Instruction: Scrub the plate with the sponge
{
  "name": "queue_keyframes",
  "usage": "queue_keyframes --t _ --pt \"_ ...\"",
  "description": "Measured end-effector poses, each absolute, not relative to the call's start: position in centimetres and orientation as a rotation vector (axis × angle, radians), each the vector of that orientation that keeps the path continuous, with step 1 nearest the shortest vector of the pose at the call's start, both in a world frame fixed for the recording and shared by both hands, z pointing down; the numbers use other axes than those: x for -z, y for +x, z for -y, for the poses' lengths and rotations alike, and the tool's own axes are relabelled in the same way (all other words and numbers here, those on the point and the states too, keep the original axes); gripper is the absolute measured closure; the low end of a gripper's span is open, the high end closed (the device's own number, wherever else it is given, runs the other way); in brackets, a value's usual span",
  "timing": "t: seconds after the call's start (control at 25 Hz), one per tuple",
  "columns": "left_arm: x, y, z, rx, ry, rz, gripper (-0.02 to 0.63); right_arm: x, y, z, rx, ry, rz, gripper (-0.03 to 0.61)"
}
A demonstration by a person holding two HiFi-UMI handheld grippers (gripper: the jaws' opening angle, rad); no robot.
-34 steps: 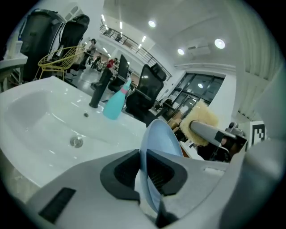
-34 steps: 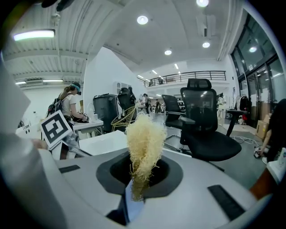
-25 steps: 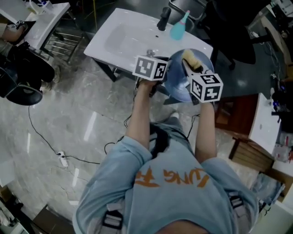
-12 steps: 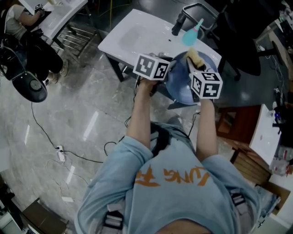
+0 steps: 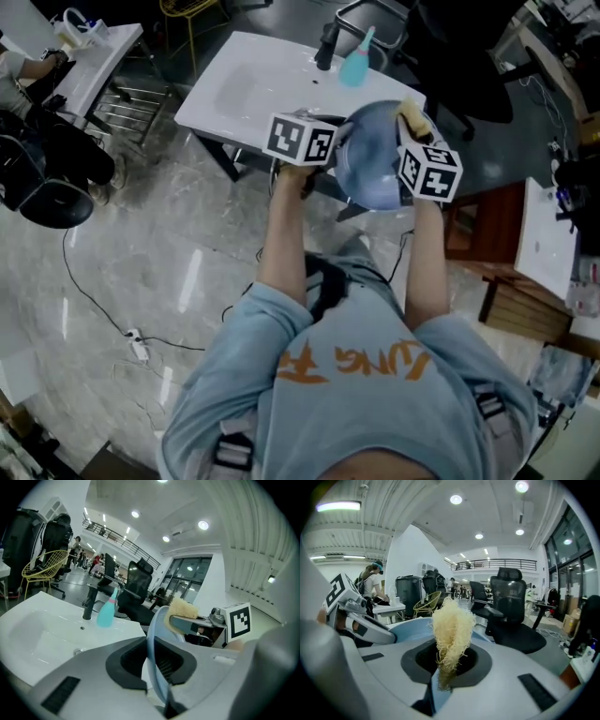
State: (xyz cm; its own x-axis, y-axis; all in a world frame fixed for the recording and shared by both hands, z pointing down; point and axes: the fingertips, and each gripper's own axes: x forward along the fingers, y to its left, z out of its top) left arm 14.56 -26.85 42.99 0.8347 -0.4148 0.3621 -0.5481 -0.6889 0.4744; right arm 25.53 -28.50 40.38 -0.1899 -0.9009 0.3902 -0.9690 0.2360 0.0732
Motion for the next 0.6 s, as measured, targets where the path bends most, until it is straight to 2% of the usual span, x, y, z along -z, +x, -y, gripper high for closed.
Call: queue_keyframes --t 0.32,0.6 --pt "-43.9 15.8 26.4 -0.318 2.416 0.666 0.575 -42.4 32.4 25.8 -0.391 1.938 1.957 0.543" --pt "-44.5 14.7 26.8 -0.290 2.386 0.705 0.575 -41.8 30.8 25.8 -0.369 1.897 1.983 0.544"
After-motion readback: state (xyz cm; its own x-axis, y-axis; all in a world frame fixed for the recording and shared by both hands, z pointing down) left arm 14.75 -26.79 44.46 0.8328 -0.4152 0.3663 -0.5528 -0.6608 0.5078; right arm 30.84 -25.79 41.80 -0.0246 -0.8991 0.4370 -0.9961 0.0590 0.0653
